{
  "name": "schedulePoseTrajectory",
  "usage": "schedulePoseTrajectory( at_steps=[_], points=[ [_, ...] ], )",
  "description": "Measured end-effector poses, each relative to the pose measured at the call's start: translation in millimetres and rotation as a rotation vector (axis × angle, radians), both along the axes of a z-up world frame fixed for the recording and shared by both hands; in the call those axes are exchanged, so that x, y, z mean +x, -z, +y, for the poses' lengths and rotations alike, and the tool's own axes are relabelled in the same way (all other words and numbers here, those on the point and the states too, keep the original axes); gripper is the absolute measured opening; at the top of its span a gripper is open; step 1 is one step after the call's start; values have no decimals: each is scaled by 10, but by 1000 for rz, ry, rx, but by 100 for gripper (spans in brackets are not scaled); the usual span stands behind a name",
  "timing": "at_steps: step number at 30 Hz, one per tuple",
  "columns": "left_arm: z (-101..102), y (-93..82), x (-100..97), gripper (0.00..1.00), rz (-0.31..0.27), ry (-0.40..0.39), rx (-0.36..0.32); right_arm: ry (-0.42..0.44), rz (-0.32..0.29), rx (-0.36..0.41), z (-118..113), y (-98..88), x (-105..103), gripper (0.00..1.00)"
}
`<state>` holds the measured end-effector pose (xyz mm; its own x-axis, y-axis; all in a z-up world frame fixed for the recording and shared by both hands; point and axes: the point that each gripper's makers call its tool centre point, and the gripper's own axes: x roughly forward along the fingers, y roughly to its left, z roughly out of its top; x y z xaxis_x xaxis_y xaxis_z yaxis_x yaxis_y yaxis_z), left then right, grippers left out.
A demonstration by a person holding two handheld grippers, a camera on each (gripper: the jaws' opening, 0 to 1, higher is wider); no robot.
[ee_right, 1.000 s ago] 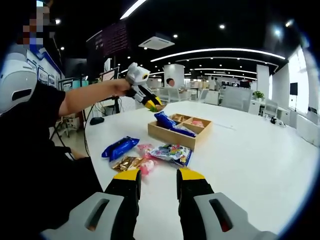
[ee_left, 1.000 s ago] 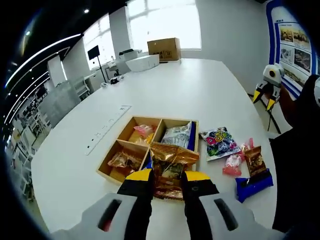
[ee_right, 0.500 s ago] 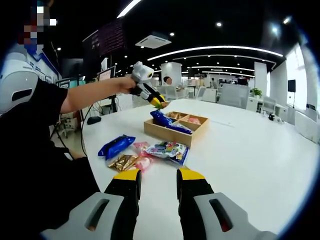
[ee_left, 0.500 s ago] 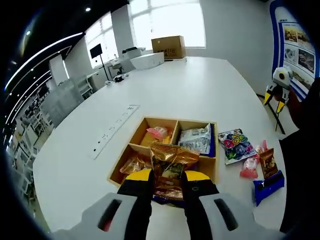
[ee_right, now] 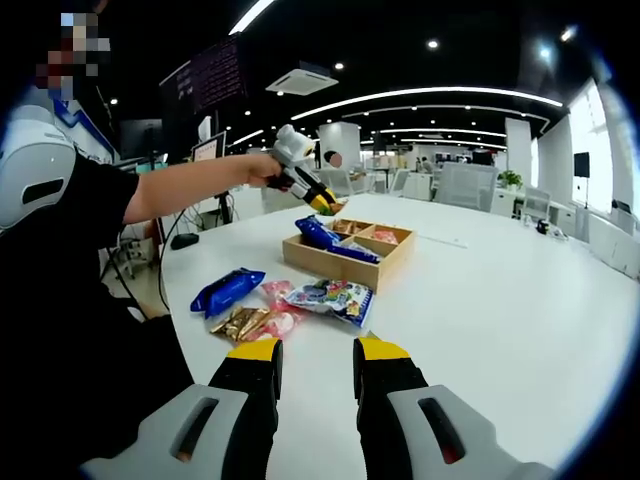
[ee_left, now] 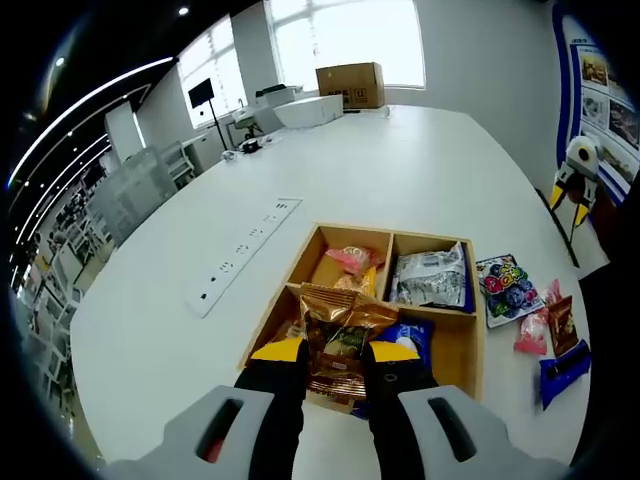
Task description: Pick up the scattered marshmallows, QQ candies, Oreo cookies, and mixed nuts on the table and sort them into separate containers
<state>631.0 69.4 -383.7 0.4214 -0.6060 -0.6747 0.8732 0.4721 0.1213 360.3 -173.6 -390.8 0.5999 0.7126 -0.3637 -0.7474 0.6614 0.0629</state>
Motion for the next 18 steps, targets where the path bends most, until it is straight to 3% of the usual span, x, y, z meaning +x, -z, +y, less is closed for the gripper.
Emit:
schedulePoseTrajectory(
  at_steps=[18],
  points=[
    [-108,301,325,28,10,-11,82,29,10,5,-110,35,-6,25]
  ],
)
